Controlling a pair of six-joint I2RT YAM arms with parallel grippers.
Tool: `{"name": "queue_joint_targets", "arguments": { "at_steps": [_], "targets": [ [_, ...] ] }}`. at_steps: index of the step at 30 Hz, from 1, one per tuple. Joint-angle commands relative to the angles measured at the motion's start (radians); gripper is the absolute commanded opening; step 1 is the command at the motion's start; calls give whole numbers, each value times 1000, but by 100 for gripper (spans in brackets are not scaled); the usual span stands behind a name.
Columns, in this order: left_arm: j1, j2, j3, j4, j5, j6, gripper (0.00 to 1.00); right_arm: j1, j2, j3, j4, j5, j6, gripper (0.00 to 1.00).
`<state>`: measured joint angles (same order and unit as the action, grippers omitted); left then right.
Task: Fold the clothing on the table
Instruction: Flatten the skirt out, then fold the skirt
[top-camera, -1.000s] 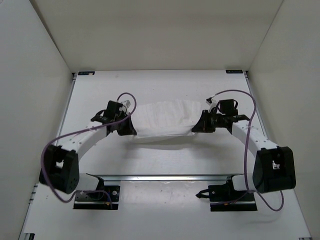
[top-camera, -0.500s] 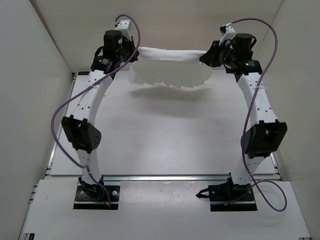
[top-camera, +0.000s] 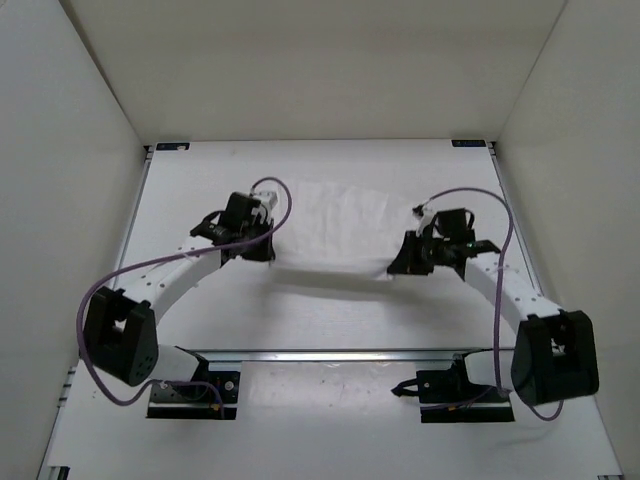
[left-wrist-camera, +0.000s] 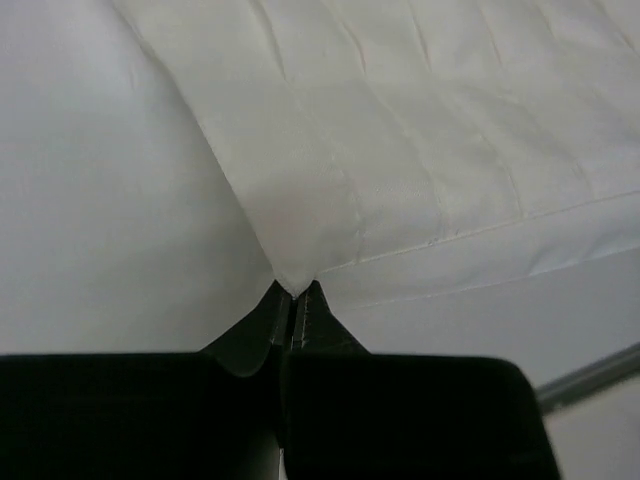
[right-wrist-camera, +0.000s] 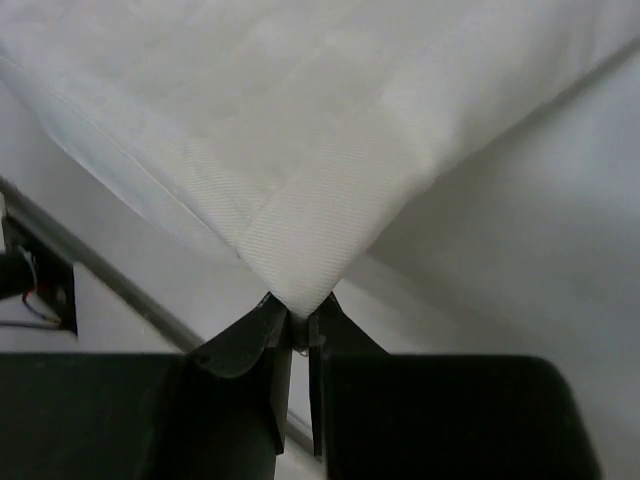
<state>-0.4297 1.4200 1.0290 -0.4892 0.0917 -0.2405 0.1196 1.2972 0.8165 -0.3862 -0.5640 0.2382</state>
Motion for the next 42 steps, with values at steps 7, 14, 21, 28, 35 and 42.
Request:
{"name": "queue_joint_targets", "arguments": {
  "at_steps": [7, 14, 21, 28, 35, 42],
  "targets": [
    [17, -351, -173, -190, 22, -167, 0, 100, -368, -195, -51, 69, 156, 0],
    [150, -13, -40, -43, 59, -135, 0, -64, -120, -146, 116, -68, 128, 0],
    [169, 308, 244, -75, 46, -120, 0, -51, 183, 87, 250, -85, 153, 0],
    [174, 434, 373, -89, 33, -108, 0, -75, 479, 352, 238, -142, 141, 0],
    [213, 502, 437, -84, 31, -138, 0, -104, 626, 530, 282, -174, 159, 0],
    [204, 523, 488, -107, 37, -135, 0, -81, 728, 817, 149, -182, 81, 0]
  ]
}}
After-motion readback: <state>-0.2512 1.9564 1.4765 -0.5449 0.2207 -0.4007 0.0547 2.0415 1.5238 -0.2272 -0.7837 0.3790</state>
